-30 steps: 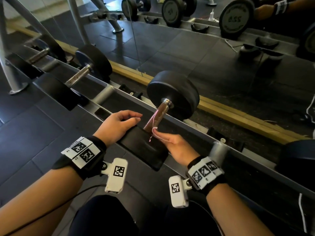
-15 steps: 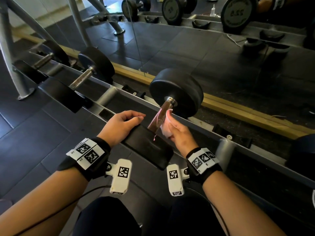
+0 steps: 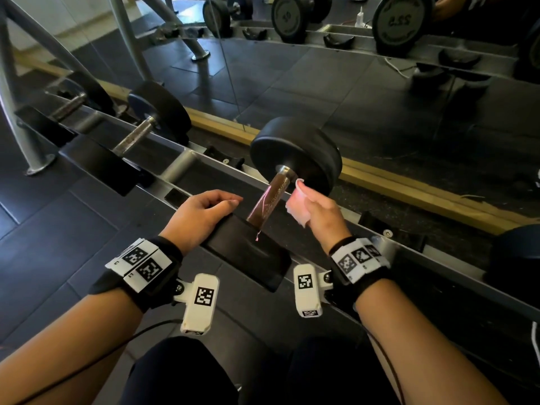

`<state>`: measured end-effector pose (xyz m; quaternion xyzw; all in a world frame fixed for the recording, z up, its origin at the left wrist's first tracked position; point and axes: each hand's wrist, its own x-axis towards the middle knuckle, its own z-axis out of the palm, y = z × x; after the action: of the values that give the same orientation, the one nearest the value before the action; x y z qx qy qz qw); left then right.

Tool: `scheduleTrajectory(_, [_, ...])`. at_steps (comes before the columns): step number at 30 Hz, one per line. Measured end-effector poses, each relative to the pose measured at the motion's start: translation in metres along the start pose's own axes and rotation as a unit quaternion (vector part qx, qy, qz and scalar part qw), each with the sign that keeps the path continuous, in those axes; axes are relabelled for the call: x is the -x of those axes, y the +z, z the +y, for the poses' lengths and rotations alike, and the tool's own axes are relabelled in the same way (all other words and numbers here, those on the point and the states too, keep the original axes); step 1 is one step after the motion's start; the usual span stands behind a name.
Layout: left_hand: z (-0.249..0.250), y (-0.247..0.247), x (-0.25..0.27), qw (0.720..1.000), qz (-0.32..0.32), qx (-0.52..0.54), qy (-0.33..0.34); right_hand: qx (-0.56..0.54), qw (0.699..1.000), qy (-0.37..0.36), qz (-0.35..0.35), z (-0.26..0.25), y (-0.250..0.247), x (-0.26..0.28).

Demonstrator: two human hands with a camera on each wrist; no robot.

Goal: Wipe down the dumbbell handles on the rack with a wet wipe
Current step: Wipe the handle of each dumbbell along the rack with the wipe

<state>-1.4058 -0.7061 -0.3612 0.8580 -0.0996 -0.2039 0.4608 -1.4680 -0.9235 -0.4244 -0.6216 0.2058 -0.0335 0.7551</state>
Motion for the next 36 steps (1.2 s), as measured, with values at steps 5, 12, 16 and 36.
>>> scheduleTrajectory(5, [-0.002, 0.0, -0.001, 1.0, 0.001, -0.006, 0.007, 0.053, 0.994, -0.012, -0.091, 0.02, 0.022, 0.005])
scheduleTrajectory(12, [-0.003, 0.0, -0.002, 1.0, 0.006, -0.013, 0.008, 0.121, 0.978, 0.02, -0.17, 0.006, 0.006, 0.018])
scheduleTrajectory(16, [-0.002, 0.0, -0.001, 1.0, 0.006, -0.014, 0.008, 0.092, 0.995, -0.038, -0.019, -0.009, 0.001, -0.01])
scheduleTrajectory(36, [-0.007, 0.001, -0.004, 1.0, 0.024, -0.008, 0.002, 0.342, 0.932, -0.092, -0.082, -0.003, 0.009, -0.009])
